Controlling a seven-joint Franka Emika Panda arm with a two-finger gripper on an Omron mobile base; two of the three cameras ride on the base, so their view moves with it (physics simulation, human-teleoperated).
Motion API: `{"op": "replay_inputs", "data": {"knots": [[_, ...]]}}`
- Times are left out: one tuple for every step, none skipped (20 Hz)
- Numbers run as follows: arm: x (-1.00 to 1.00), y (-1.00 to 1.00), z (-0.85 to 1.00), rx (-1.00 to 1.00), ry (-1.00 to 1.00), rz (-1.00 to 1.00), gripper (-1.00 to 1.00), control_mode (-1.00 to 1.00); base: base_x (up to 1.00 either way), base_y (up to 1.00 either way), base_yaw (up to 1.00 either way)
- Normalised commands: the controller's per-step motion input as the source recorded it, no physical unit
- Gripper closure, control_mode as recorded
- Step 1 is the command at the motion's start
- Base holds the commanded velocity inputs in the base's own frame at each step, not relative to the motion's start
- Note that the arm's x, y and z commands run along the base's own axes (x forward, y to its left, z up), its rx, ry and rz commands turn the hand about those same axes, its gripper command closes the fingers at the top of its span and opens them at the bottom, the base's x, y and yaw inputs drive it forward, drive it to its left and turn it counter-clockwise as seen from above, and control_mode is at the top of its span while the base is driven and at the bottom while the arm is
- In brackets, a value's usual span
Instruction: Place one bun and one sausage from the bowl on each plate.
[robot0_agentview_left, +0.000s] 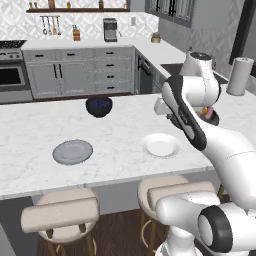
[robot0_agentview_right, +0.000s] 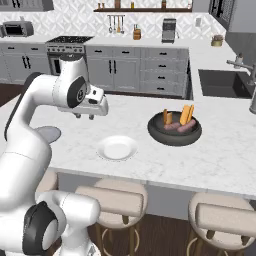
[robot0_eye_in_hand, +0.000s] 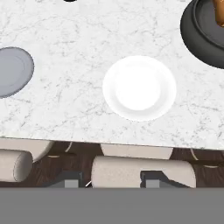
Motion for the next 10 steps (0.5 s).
{"op": "replay_inputs", "data": {"knots": [[-0.04,0.00,0.00,0.00,0.00,0.00,-1.00,-1.00,0.00,0.00,0.00],[-0.48,0.00,0.00,0.00,-0.07,0.00,-1.00,-1.00,0.00,0.00,0.00],[-0.72,0.00,0.00,0.00,-0.10,0.00,-1.00,-1.00,0.00,0.00,0.00],[-0.56,0.00,0.00,0.00,-0.13,0.00,-1.00,-1.00,0.00,0.00,0.00],[-0.70,0.00,0.00,-0.01,-0.21,0.00,-1.00,-1.00,0.00,0.00,0.00],[-0.72,-0.15,0.00,-0.02,-0.21,0.00,-1.00,-1.00,0.00,0.00,0.00],[0.00,0.00,0.00,0.00,0.00,0.00,-1.00,1.00,-0.32,-0.79,-0.03],[0.00,0.00,0.00,0.00,0.00,0.00,-1.00,1.00,-0.23,-1.00,-0.03],[0.00,0.00,0.00,0.00,0.00,0.00,-1.00,1.00,-0.14,-1.00,-0.03],[0.00,0.00,0.00,0.00,0.00,0.00,-1.00,1.00,-0.09,-1.00,-0.04]]}}
